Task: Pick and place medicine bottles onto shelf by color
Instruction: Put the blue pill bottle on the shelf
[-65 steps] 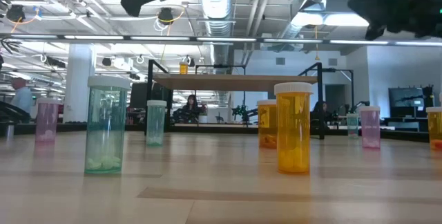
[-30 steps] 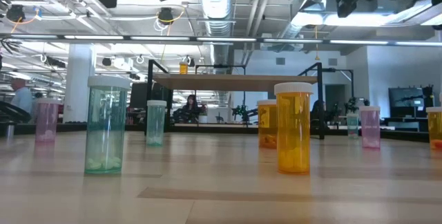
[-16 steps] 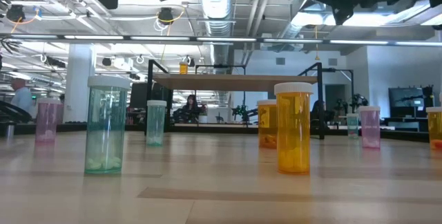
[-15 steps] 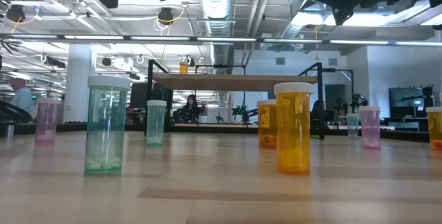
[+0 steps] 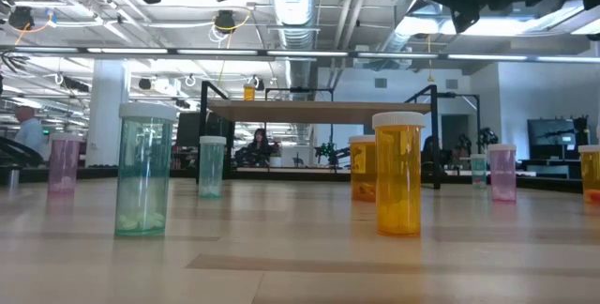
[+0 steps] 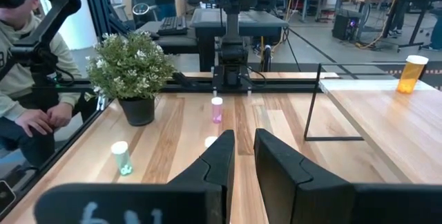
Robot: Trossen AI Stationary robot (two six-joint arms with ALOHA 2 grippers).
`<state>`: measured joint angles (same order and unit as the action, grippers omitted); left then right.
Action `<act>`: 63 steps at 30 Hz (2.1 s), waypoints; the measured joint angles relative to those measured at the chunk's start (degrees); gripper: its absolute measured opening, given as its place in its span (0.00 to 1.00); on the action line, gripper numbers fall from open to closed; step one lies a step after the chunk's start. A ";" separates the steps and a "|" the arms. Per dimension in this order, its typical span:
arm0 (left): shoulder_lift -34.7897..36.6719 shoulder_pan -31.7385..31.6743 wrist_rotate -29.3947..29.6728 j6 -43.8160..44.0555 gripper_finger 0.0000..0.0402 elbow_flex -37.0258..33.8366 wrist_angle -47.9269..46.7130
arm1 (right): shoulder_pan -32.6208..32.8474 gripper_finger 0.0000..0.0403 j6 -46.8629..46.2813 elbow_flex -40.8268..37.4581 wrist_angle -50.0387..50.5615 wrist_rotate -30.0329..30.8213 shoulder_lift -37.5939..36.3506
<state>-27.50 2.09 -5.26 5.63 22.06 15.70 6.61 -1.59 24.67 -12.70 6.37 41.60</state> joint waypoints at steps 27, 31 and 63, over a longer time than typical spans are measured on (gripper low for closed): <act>-2.41 -0.02 10.45 4.94 0.58 0.00 -3.41 | 0.13 0.20 -5.07 11.69 25.70 1.36 0.83; -2.36 -0.02 10.43 4.94 0.58 0.00 -3.47 | 0.11 0.20 -10.15 13.89 31.26 1.42 0.83; -2.54 -0.02 9.52 4.79 0.58 0.00 -1.82 | -2.25 0.20 -16.80 26.12 46.41 2.99 16.92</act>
<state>-30.05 2.07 4.26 10.42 22.06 13.88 4.36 -18.39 50.78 33.72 9.37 58.52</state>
